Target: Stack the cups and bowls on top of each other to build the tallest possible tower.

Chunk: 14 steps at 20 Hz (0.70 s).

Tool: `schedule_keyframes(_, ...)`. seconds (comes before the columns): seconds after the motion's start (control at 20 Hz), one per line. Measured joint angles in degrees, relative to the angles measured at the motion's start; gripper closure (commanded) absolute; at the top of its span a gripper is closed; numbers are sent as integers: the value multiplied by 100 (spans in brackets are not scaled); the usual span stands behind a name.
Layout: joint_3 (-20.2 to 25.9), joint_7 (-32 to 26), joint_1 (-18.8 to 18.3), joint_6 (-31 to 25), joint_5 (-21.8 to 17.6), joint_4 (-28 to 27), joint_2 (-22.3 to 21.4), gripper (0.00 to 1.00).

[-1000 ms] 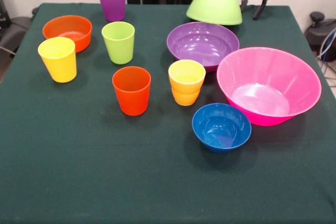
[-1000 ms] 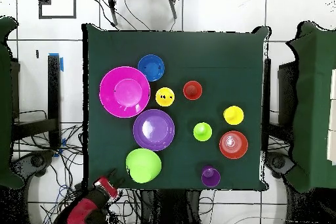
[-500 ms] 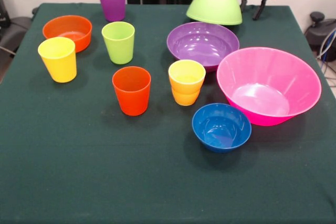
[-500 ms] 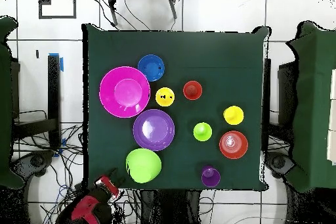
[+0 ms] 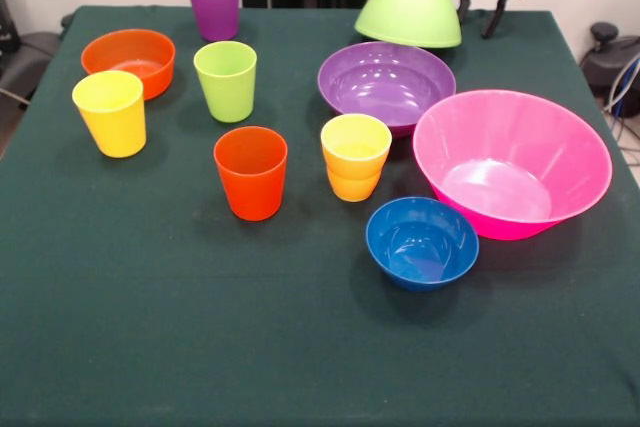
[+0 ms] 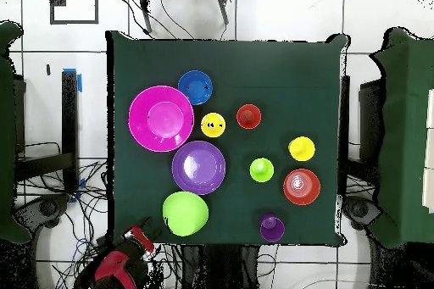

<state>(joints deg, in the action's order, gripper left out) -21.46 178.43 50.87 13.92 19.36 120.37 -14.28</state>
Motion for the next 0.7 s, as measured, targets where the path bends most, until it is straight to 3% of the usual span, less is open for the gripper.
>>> schedule_keyframes(0.7,206,0,-240,54,-161,186,-232,0)
